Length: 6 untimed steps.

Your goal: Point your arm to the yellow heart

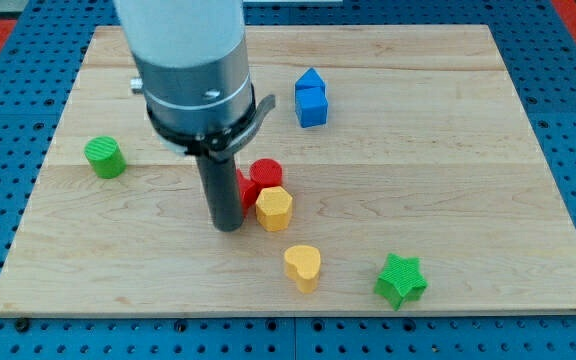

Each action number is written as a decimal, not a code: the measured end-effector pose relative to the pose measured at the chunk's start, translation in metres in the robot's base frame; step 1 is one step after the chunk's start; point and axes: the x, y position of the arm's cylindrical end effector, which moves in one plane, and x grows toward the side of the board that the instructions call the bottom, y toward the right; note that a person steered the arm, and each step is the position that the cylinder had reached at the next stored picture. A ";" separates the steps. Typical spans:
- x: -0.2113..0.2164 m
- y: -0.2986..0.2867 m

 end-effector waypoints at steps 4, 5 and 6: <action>0.105 0.077; 0.104 0.079; 0.088 0.068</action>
